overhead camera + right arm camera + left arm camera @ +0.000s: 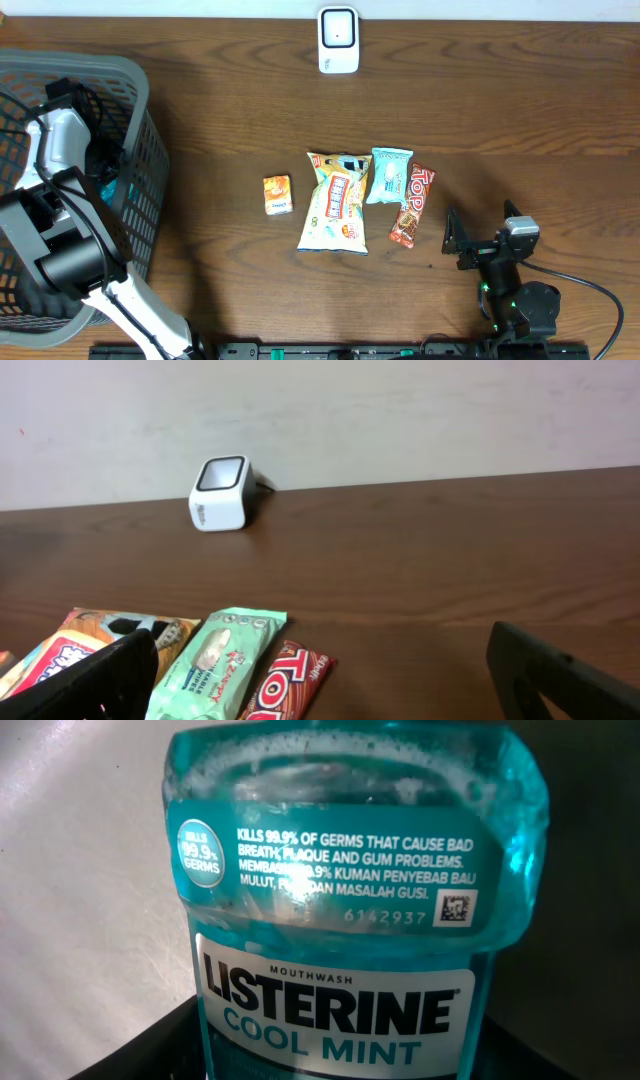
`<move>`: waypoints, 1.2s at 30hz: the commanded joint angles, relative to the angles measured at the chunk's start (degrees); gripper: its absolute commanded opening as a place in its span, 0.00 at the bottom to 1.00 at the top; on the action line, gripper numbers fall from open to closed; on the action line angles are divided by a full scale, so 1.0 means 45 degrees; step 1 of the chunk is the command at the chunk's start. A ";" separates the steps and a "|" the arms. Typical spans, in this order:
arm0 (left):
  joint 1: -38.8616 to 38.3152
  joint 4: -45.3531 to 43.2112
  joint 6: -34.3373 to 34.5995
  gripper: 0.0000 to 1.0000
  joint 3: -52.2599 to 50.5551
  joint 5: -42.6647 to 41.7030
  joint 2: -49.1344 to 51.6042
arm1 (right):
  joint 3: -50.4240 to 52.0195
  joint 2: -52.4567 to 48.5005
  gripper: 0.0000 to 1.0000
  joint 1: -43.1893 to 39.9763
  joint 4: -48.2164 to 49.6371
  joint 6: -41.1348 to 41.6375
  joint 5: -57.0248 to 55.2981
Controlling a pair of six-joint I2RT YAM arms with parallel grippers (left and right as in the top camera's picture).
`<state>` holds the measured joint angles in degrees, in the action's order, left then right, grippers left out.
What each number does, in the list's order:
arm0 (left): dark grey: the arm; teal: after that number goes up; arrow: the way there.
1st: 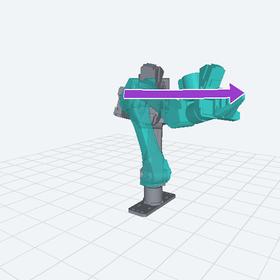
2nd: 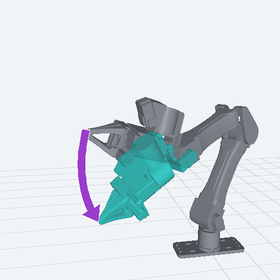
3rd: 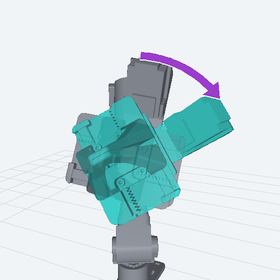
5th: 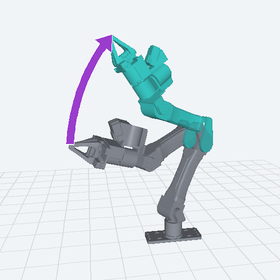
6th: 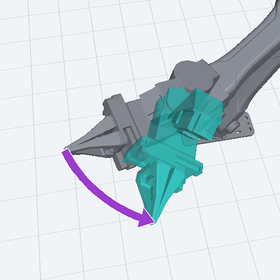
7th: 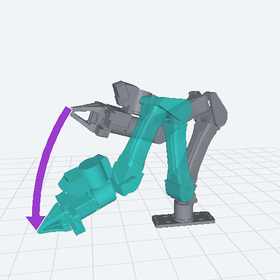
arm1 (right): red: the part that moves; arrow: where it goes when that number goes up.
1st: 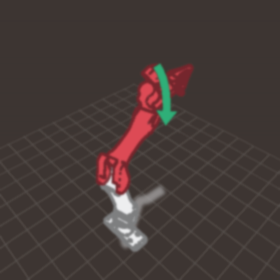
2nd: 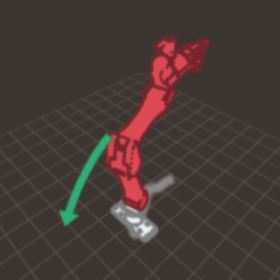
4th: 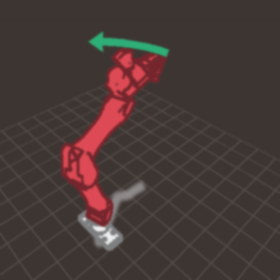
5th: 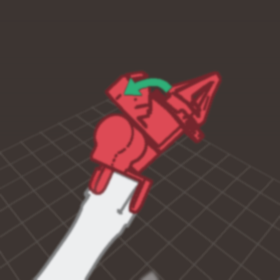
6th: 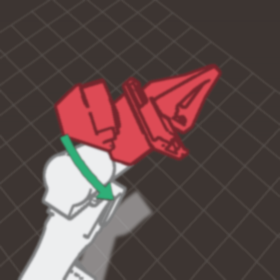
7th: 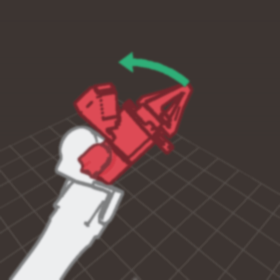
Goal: Scan the item barcode
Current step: 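Reach the left gripper into the basket and grasp the Listerine bottle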
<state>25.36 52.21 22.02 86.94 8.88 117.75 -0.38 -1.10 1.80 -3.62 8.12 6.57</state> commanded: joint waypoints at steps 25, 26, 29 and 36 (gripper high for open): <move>-0.0010 0.0413 0.0214 0.64 0.0510 -0.0627 -0.7121 | 0.0010 0.0015 0.99 0.0073 -0.0053 0.0092 -0.0053; -0.0010 0.0457 0.0214 0.70 0.0457 -0.0627 -0.7082 | 0.0010 0.0015 0.99 0.0073 -0.0049 0.0092 -0.0053; -0.0010 0.0602 0.0228 0.88 -0.0019 -0.0627 -0.6829 | 0.0010 0.0015 0.99 0.0073 -0.0049 0.0092 -0.0053; 0.0005 0.0651 0.1112 0.89 -0.2365 0.0724 -0.6251 | 0.0010 0.0015 0.99 0.0073 -0.0049 0.0092 -0.0053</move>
<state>25.30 55.07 24.73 80.55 8.21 88.29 -0.38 -1.10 1.80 -3.62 8.12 6.57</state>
